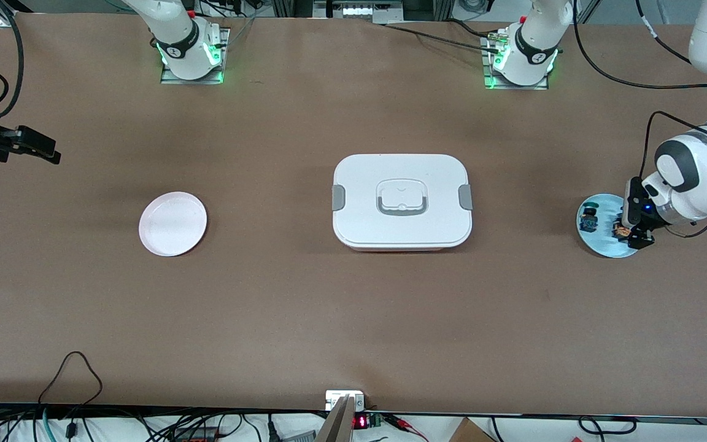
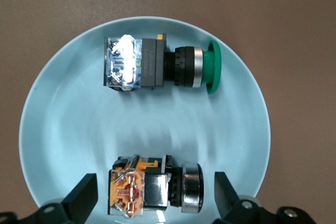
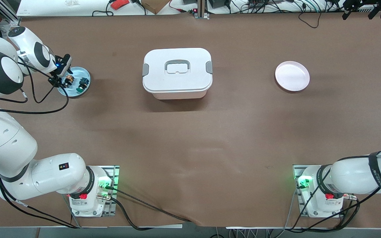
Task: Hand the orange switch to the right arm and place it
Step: 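Close the left gripper on the orange switch and lift it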
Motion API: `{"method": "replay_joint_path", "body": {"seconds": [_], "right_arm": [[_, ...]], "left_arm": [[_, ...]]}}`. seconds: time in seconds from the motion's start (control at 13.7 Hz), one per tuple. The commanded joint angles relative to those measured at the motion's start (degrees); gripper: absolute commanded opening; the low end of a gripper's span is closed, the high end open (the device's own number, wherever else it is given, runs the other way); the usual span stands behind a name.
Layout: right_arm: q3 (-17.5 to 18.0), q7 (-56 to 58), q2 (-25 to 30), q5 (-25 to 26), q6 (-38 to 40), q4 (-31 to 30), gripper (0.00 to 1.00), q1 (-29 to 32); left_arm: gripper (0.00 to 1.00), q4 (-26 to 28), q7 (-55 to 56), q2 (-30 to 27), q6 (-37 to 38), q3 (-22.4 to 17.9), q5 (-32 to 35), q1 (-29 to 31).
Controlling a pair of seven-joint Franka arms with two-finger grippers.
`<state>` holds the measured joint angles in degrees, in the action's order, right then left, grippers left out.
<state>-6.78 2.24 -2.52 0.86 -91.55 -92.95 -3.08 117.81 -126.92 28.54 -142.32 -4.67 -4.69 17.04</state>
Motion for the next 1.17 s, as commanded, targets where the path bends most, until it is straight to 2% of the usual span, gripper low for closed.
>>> {"method": "replay_joint_path", "body": {"seconds": [0.0, 0.15, 0.29, 0.44, 0.51, 0.66, 0.73, 0.88, 1.1], "right_arm": [[0.37, -0.65, 0.59, -0.78, 0.23, 0.23, 1.00, 0.36], [0.37, -0.65, 0.59, -0.78, 0.23, 0.23, 1.00, 0.18], [0.37, -0.65, 0.59, -0.78, 0.15, 0.23, 1.00, 0.18], [0.37, -0.74, 0.59, -0.78, 0.06, 0.23, 1.00, 0.18], [0.37, -0.74, 0.59, -0.78, -0.12, 0.23, 1.00, 0.18], [0.37, -0.74, 0.59, -0.86, -0.21, 0.31, 1.00, 0.18], [0.54, -0.74, 0.59, -0.78, -0.12, 1.01, 1.00, 0.10], [0.63, -0.74, 0.59, -0.78, -0.03, 1.28, 1.00, 0.01], [0.63, -0.65, 0.59, -0.78, 0.67, 1.28, 1.00, 0.01]], "left_arm": [[0.81, -1.09, -2.37, 1.25, -1.20, 0.62, -2.43, 0.89], [0.57, -1.09, -2.37, 1.25, -1.38, 0.62, -2.43, 0.89], [0.38, -1.09, -2.37, 1.25, -1.38, 0.62, -2.43, 0.89], [0.10, -1.35, -2.37, 1.17, -1.29, 0.71, -2.43, 0.80], [0.03, -2.74, -2.37, 1.08, -0.25, 0.97, -2.69, 0.80], [0.00, -5.03, -2.20, 0.47, 4.40, 1.06, -4.35, 0.89], [0.00, -8.52, -2.28, 0.46, 10.51, 0.97, -6.01, 0.89], [0.00, -12.14, -2.20, 0.29, 17.65, 1.15, -6.73, 0.80], [0.00, -19.60, -1.93, -0.07, 32.58, 1.58, -13.56, -0.07]]}}
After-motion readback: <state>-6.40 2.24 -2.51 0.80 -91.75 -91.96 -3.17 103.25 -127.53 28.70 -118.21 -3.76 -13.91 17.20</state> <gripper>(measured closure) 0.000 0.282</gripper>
